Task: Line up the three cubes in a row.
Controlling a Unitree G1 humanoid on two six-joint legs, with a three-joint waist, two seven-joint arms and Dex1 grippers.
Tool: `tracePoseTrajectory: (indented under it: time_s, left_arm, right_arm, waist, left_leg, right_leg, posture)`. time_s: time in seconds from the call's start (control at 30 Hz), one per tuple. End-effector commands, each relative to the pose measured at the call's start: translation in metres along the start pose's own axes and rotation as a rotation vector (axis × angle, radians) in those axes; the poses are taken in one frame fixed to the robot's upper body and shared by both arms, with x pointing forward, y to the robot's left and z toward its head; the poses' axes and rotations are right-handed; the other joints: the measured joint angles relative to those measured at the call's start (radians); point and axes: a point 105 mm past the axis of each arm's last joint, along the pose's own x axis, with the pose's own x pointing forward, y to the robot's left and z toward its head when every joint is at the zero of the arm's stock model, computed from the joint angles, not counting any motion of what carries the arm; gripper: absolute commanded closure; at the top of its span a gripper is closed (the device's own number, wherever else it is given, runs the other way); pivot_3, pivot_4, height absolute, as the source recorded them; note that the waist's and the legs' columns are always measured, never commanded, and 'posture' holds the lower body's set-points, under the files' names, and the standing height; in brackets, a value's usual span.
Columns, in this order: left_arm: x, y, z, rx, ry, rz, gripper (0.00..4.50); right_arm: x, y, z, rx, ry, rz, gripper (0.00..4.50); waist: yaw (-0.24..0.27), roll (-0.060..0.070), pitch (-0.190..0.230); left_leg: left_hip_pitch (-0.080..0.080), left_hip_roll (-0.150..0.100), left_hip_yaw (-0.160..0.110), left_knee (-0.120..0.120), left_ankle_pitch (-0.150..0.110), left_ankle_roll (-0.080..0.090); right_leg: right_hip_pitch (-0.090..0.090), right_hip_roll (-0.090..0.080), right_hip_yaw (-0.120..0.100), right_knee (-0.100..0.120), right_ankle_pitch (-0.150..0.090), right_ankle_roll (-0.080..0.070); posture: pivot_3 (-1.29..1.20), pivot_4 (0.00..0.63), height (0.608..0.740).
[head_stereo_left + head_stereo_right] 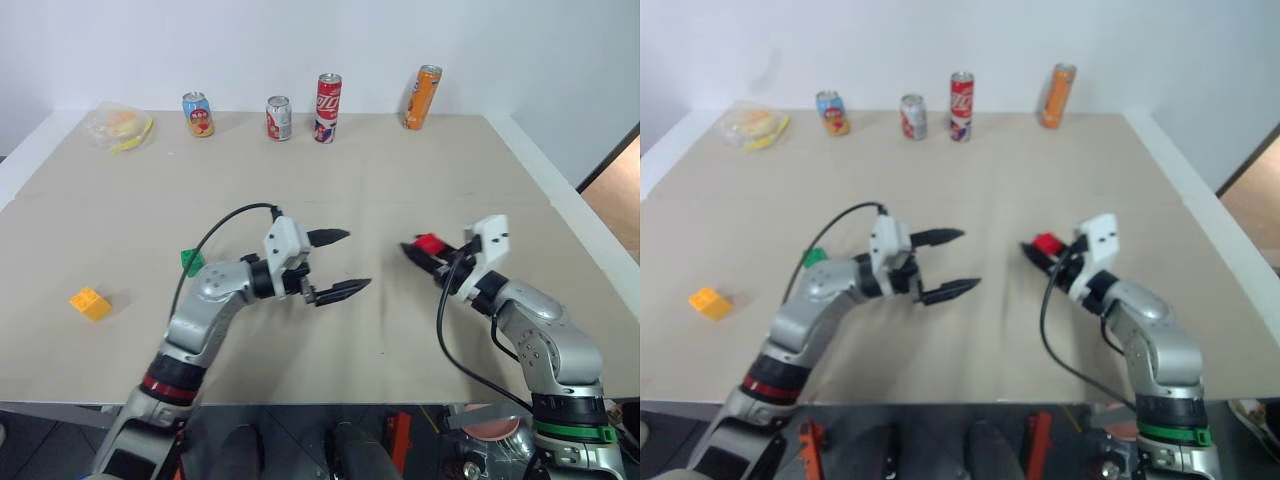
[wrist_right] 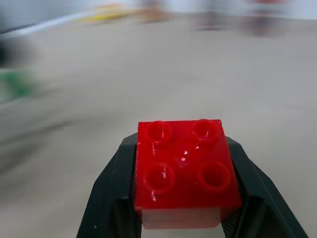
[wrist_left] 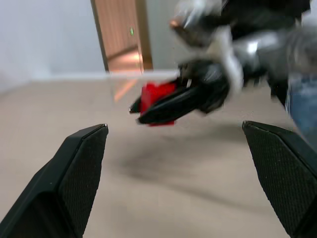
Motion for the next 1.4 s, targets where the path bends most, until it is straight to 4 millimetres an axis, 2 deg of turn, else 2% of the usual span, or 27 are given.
tracePoseTrajectory:
  time_s: [0.03,0.1,0.2,0.33,0.47,0.7,0.97,1.0,1.1,1.2,1.23,1.4]
  left_arm:
    - [-0.029,-0.005,0.008,0.038,0.023,-0.037,0.0]
    - [-0.046,-0.011,0.002,0.045,0.074,-0.056,0.0]
    - [-0.064,-0.027,-0.003,0.022,0.137,-0.109,0.0]
    - [-0.085,-0.044,-0.01,0.005,0.209,-0.136,0.0]
    - [-0.102,-0.045,-0.014,0.0,0.259,-0.105,0.0]
    - [-0.107,-0.038,-0.013,0.023,0.264,-0.054,0.0]
    - [-0.105,-0.032,-0.011,0.018,0.238,0.0,0.0]
    - [-0.105,-0.031,-0.011,0.011,0.234,0.01,0.0]
    - [-0.104,-0.024,-0.01,0.002,0.221,0.056,0.0]
    - [-0.102,-0.012,-0.003,-0.021,0.173,0.162,0.0]
    - [-0.101,-0.006,0.0,-0.027,0.152,0.216,0.0]
    - [-0.102,0.025,0.016,-0.039,0.03,0.614,0.0]
  right_arm:
    - [0.01,0.041,0.005,-0.127,0.058,0.364,3.19]
    - [0.013,0.053,-0.006,-0.173,0.132,0.503,3.19]
    - [0.02,0.061,-0.012,-0.219,0.168,0.619,3.19]
    - [0.028,0.061,-0.019,-0.252,0.179,0.704,3.19]
    - [0.033,0.056,-0.027,-0.256,0.195,0.741,3.19]
    - [0.042,0.043,-0.044,-0.343,0.21,0.71,3.19]
    - [0.043,0.04,-0.047,-0.381,0.192,0.705,3.19]
    - [0.043,0.04,-0.047,-0.381,0.19,0.707,2.17]
    - [0.041,0.041,-0.044,-0.371,0.184,0.718,1.25]
    - [0.04,0.042,-0.032,-0.359,0.147,0.721,0.16]
    - [0.039,0.043,-0.025,-0.354,0.129,0.721,0.03]
    - [0.044,0.047,0.021,-0.291,-0.007,0.68,0.03]
  waist:
    - [-0.001,0.0,0.0]
    - [0.0,0.0,0.0]
    - [0.003,0.0,0.0]
    - [0.003,-0.001,0.001]
    - [0.003,-0.001,0.001]
    - [0.003,-0.001,0.001]
    - [0.003,-0.001,0.001]
    - [0.003,-0.001,0.001]
    - [0.003,-0.001,0.001]
    - [0.003,-0.001,0.001]
    - [0.003,-0.001,0.001]
    - [0.004,-0.001,0.001]
  left_leg:
    - [0.0,0.0,0.0,0.0,0.0,0.0]
    - [0.0,0.001,0.001,0.0,-0.001,0.001]
    - [0.0,0.001,0.0,0.0,-0.001,0.001]
    - [-0.001,0.0,0.002,0.001,-0.002,0.0]
    - [-0.001,0.001,0.003,0.001,-0.002,0.0]
    - [0.0,0.001,0.004,0.0,-0.002,0.0]
    - [0.0,0.002,0.004,0.0,-0.002,0.0]
    - [0.0,0.002,0.004,0.0,-0.002,0.0]
    - [0.0,0.002,0.004,0.0,-0.002,0.0]
    - [0.0,0.002,0.004,0.001,-0.002,0.0]
    - [0.0,0.002,0.004,0.001,-0.002,0.0]
    - [0.0,0.002,0.003,0.001,-0.002,0.0]
  right_leg:
    - [0.0,0.0,0.0,0.0,0.0,0.0]
    - [0.0,0.0,0.0,0.0,-0.002,-0.003]
    - [0.0,0.0,-0.001,0.0,-0.003,-0.004]
    - [-0.001,-0.003,-0.001,0.0,-0.003,-0.004]
    - [-0.001,-0.004,-0.001,0.0,-0.003,-0.004]
    - [-0.002,-0.003,-0.001,0.0,-0.003,-0.004]
    - [-0.002,-0.002,-0.001,0.0,-0.003,-0.004]
    - [-0.002,-0.002,-0.001,0.0,-0.003,-0.004]
    - [-0.002,-0.002,-0.001,0.0,-0.003,-0.004]
    - [-0.001,-0.002,-0.001,0.001,-0.003,-0.004]
    - [-0.001,-0.002,-0.001,0.001,-0.003,-0.004]
    - [-0.001,-0.002,0.0,0.001,0.0,0.001]
  posture:
    - [0.0,0.15,0.74]
    - [0.0,0.15,0.74]
    - [0.0,0.15,0.74]
    - [0.0,0.15,0.74]
    - [0.0,0.15,0.74]
    - [0.0,0.15,0.74]
    - [0.0,0.15,0.74]
    - [0.0,0.15,0.74]
    - [0.0,0.15,0.74]
    - [0.0,0.15,0.74]
    - [0.0,0.15,0.74]
    - [0.0,0.15,0.74]
